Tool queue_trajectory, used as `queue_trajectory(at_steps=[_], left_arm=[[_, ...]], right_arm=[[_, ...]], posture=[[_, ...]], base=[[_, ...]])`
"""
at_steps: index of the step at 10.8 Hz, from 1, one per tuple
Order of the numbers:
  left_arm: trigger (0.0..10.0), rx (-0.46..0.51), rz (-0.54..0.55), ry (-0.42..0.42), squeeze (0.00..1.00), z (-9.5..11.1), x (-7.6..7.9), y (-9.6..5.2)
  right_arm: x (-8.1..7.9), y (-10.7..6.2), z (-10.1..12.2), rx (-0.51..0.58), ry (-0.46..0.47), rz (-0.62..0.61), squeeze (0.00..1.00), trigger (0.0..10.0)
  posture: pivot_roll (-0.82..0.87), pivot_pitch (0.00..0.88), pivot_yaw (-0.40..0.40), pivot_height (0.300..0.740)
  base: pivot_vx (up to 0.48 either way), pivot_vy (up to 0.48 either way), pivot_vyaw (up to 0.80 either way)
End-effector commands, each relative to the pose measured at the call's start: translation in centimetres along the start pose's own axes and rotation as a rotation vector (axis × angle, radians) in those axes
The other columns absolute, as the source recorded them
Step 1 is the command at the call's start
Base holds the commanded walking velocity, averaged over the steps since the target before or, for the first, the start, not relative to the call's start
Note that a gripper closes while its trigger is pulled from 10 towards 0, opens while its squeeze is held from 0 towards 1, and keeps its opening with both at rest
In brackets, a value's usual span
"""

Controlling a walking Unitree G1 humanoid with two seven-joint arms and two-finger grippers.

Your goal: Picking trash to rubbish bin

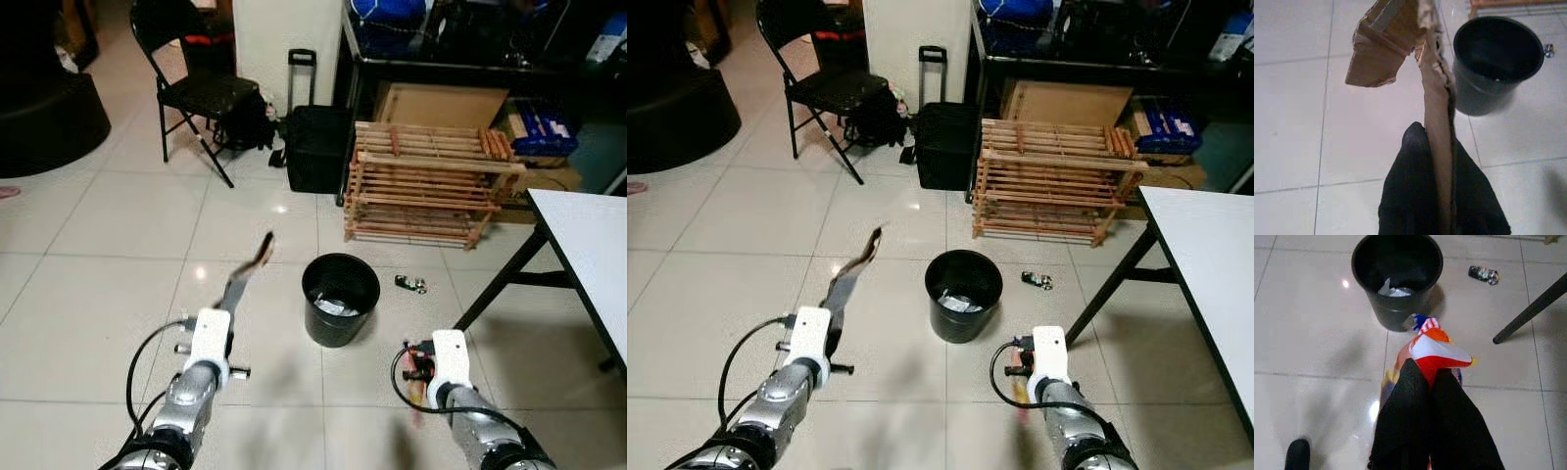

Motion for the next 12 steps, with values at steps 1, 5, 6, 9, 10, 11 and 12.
queue_trajectory(at_steps=[1, 5, 6, 9, 10, 11, 12], left_arm=[[10.0, 0.008, 0.002, 0.01, 0.0, 0.2, 0.1, 0.1], [10.0, -0.02, -0.004, 0.022, 0.0, -0.2, 0.4, 0.1], [10.0, -0.035, 0.0, 0.018, 0.0, -0.7, 0.3, 0.0], [10.0, -0.043, 0.004, 0.016, 0.0, -1.0, 0.2, -0.1], [10.0, -0.043, 0.004, 0.015, 0.0, -1.0, 0.2, -0.1], [10.0, -0.047, 0.004, 0.018, 0.0, -1.1, 0.3, -0.1], [10.0, -0.056, 0.008, 0.031, 0.0, -1.3, 0.2, -0.2]], right_arm=[[0.1, 0.0, -0.1, -0.011, -0.008, -0.009, 0.0, 10.0], [-0.3, 0.1, -0.2, -0.009, 0.009, -0.001, 0.0, 10.0], [-0.5, 0.1, -0.2, -0.007, 0.011, 0.002, 0.0, 10.0], [-0.6, 0.1, -0.1, 0.0, 0.014, 0.006, 0.0, 10.0], [-0.6, 0.1, -0.1, 0.0, 0.014, 0.007, 0.0, 10.0], [-0.7, 0.1, 0.0, 0.002, 0.014, 0.009, 0.0, 10.0], [-0.7, 0.1, 0.0, 0.004, 0.014, 0.01, 0.0, 10.0]], posture=[[0.06, 0.012, -0.062, 0.74], [0.06, 0.015, -0.06, 0.74], [0.06, 0.016, -0.057, 0.74], [0.06, 0.018, -0.06, 0.74], [0.06, 0.018, -0.06, 0.74], [0.06, 0.018, -0.06, 0.74], [0.06, 0.018, -0.06, 0.74]], base=[[0.0, 0.0, 0.0], [0.263, 0.0, 0.0], [0.296, 0.0, 0.0], [0.337, 0.0, 0.0], [0.345, 0.0, 0.0], [0.352, 0.0, 0.0], [0.39, 0.0, 0.0]])
Point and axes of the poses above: a point about 5 cm out from each wrist's last joint towards the gripper, its own y axis pointing out of the wrist towards the gripper, its own z axis along the axis of the wrist's last joint, x = y × z, the point moved 3 cm from there along y, pointing out of the wrist towards the gripper, and after that the axes turned 3 degrees about -y, right-handed, at the moved point
